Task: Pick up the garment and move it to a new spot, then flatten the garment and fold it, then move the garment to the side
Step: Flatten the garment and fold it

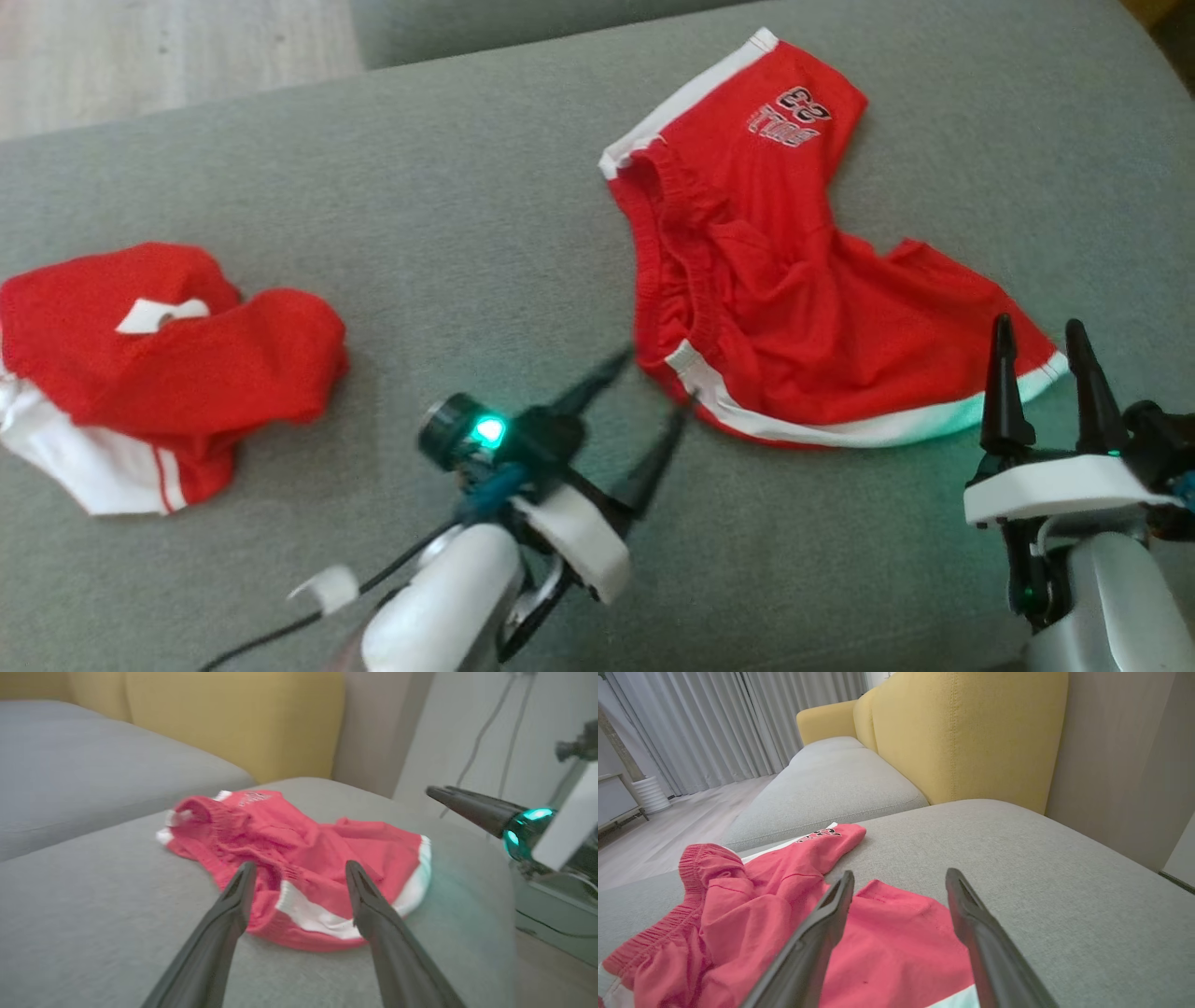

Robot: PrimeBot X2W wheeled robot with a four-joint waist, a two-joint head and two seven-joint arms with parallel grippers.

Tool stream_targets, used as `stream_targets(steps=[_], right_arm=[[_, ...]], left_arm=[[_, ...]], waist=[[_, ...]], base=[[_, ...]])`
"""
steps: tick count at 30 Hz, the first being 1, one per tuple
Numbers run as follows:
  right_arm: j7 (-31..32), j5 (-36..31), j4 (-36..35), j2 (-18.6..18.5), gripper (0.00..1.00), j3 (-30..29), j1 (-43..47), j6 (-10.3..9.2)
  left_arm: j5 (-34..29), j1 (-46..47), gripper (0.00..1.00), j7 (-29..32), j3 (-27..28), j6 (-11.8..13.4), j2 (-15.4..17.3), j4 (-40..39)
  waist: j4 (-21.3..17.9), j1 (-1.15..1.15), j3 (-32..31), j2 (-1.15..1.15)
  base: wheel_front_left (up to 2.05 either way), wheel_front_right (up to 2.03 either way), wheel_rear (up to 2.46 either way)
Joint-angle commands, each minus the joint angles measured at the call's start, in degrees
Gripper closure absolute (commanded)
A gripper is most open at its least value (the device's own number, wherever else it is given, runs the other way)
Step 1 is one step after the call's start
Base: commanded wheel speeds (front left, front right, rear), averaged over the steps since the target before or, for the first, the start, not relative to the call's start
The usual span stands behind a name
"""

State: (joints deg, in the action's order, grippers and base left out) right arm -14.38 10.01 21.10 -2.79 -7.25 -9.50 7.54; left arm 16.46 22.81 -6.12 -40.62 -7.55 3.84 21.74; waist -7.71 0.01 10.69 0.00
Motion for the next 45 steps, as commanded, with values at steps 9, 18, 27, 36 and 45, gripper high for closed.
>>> stream_targets(steps=[9,18,27,36,45], right_arm=[[-0.62,1.20,-1.91,-0.10,0.00,1.24,-2.63,-0.05],[-0.62,2.16,-1.73,-0.10,0.00,2.20,-3.12,-0.05],[-0.62,3.04,-1.49,-0.10,0.00,3.02,-3.47,-0.05],[-0.62,2.46,-1.27,-0.09,0.00,3.26,-3.44,-0.05],[-0.38,-0.24,2.57,-0.09,0.00,2.43,-2.94,-0.05]], left_arm=[[4.72,8.92,0.00,4.50,-7.81,0.08,4.12,1.95],[5.73,12.13,0.00,5.56,-7.05,1.13,5.14,6.34],[6.24,14.61,0.00,8.58,-7.06,1.53,5.00,9.66],[7.64,14.69,1.00,8.66,-6.47,2.20,5.13,10.31],[8.22,12.88,1.00,3.91,-4.70,5.18,5.71,6.74]], waist=[[-3.45,-0.01,2.15,0.00],[-5.97,-0.01,3.01,0.00],[-8.21,-0.01,3.68,0.00],[-8.88,-0.01,3.70,0.00],[-6.13,-0.01,3.66,0.00]], base=[[0.00,0.00,0.00],[0.00,0.00,0.00],[0.00,0.00,0.00],[0.00,0.00,0.00],[0.00,0.00,0.00]])
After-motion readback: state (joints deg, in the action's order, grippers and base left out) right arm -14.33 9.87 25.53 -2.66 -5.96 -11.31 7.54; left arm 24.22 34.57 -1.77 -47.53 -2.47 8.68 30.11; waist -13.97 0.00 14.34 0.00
